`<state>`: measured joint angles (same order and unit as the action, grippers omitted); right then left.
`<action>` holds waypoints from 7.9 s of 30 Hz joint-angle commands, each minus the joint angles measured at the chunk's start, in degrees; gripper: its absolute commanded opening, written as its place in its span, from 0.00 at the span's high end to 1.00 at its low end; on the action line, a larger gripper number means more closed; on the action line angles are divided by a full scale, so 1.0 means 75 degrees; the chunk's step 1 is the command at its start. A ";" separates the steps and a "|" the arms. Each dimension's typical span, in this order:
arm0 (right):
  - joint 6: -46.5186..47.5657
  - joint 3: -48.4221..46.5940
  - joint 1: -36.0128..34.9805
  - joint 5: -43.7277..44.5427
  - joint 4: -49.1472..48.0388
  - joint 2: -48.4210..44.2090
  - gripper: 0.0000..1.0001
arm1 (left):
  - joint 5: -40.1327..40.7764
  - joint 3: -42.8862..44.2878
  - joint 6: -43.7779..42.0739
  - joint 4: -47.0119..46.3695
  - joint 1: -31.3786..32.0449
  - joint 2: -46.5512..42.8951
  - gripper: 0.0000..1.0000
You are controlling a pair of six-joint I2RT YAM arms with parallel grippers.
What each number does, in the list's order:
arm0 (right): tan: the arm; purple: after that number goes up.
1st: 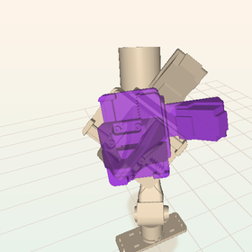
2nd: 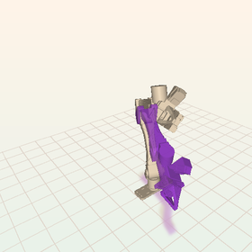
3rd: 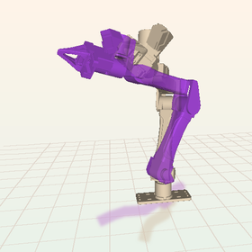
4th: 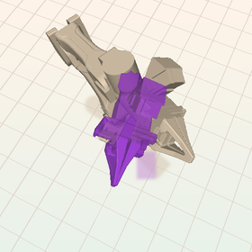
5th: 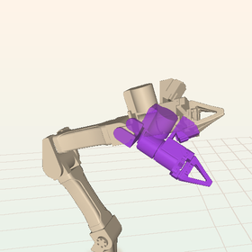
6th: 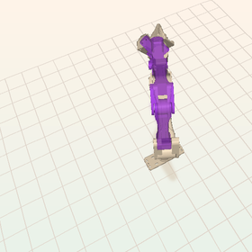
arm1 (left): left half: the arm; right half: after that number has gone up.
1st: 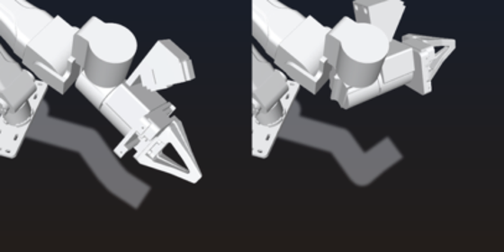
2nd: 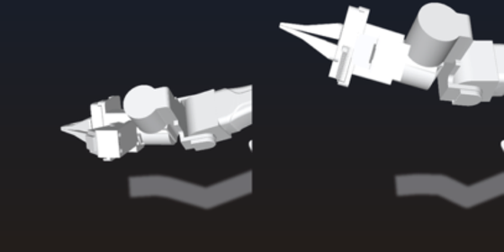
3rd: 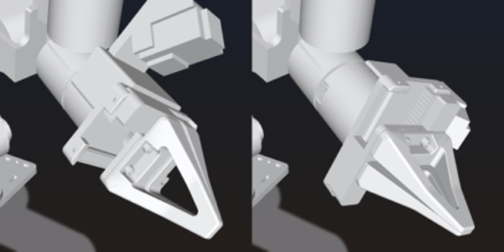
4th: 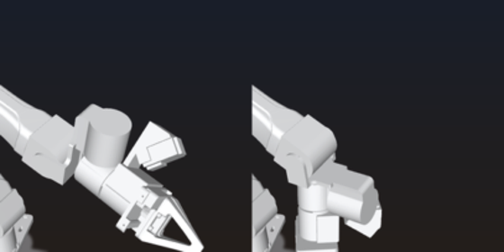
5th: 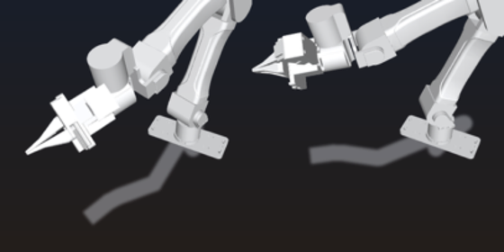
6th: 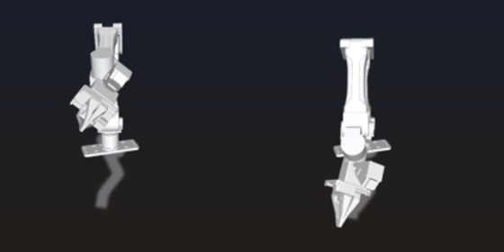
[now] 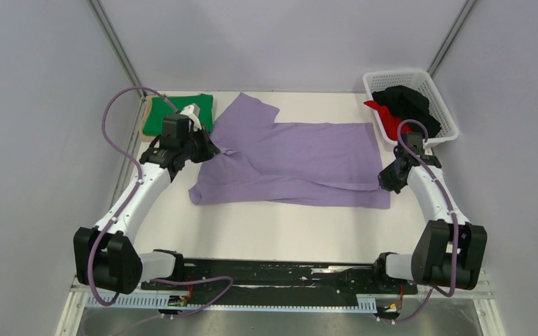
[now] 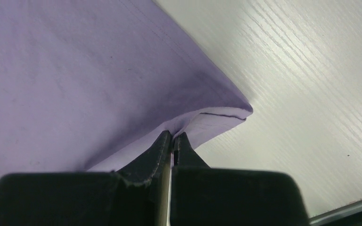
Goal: Fold and stack the t-shirts
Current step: Fold the flattened tshirt in 1/3 of the way, then grab the side of the flattened tshirt furthest away from the robot with both arms
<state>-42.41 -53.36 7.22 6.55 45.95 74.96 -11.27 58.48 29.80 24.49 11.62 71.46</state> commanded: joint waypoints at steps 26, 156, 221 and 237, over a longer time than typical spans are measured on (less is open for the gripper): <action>0.0522 -0.0799 0.0033 0.1318 -0.2380 0.1370 0.20 | -0.0706 0.5424 -0.1992 -0.0917 -0.0424 0.6264 0.04; -0.1692 0.1264 -0.6083 0.1405 -0.1437 -0.1632 0.00 | 0.1571 -0.1467 0.0996 0.0472 0.0845 -0.0978 0.00; 0.1057 -0.1525 -0.1757 0.1525 -0.2241 0.2280 0.06 | 0.2986 0.5694 -0.1503 0.1907 0.0878 0.6046 1.00; 0.1904 -0.5066 -0.1762 0.2081 -0.0441 0.6031 0.31 | 0.2809 0.3921 -0.1974 0.1155 0.1284 0.4327 1.00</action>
<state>-29.67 -89.25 -6.17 21.15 38.02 118.85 10.35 89.89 16.49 36.05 20.71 108.95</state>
